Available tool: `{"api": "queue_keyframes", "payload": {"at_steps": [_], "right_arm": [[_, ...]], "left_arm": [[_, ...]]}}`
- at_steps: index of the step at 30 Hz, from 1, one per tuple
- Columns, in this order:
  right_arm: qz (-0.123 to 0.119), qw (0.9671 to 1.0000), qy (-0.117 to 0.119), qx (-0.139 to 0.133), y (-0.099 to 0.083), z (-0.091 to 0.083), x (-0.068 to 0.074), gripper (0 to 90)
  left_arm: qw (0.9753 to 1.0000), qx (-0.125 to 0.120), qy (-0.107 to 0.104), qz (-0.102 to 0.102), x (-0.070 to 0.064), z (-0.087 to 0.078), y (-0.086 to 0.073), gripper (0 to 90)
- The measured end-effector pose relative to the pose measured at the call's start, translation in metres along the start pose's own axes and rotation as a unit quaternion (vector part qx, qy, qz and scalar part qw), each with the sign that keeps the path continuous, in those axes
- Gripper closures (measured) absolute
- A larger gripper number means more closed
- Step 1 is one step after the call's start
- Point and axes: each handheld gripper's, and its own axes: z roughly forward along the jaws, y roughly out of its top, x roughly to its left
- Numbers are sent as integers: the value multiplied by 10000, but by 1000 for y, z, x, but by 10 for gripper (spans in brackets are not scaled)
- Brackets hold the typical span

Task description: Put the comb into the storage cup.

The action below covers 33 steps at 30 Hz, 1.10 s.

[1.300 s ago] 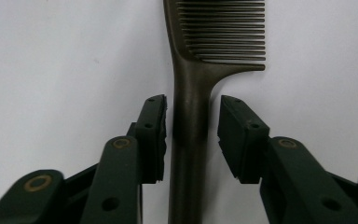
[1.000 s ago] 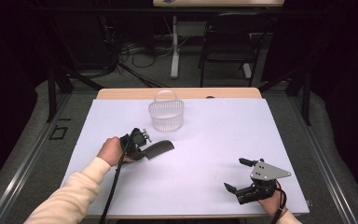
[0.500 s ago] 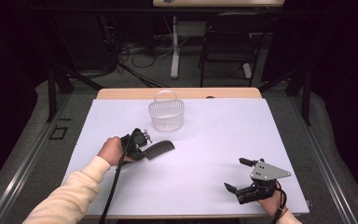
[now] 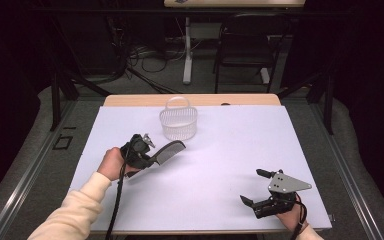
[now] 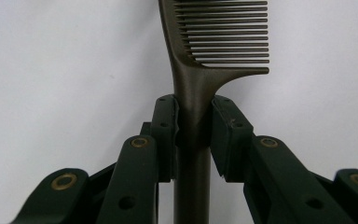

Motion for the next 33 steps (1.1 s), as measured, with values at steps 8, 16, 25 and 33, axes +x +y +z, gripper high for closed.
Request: {"api": "queue_keyframes", "payload": {"at_steps": [8,16,25,33], "right_arm": [[1,10000,-14,9,0,1,-1,5],[11,10000,-28,30,-1,2,-2,5],[25,10000,-46,49,0,5,-2,5],[59,9999,-58,96,-1,5,-3,5]], "left_arm": [[9987,-446,-3,-246,0,-9,-8,721],[9920,-1123,66,-577,2,-19,-20,721],[9851,-1510,142,-810,2,-22,-34,721],[9800,-1778,225,-867,0,-24,-39,722]]}}
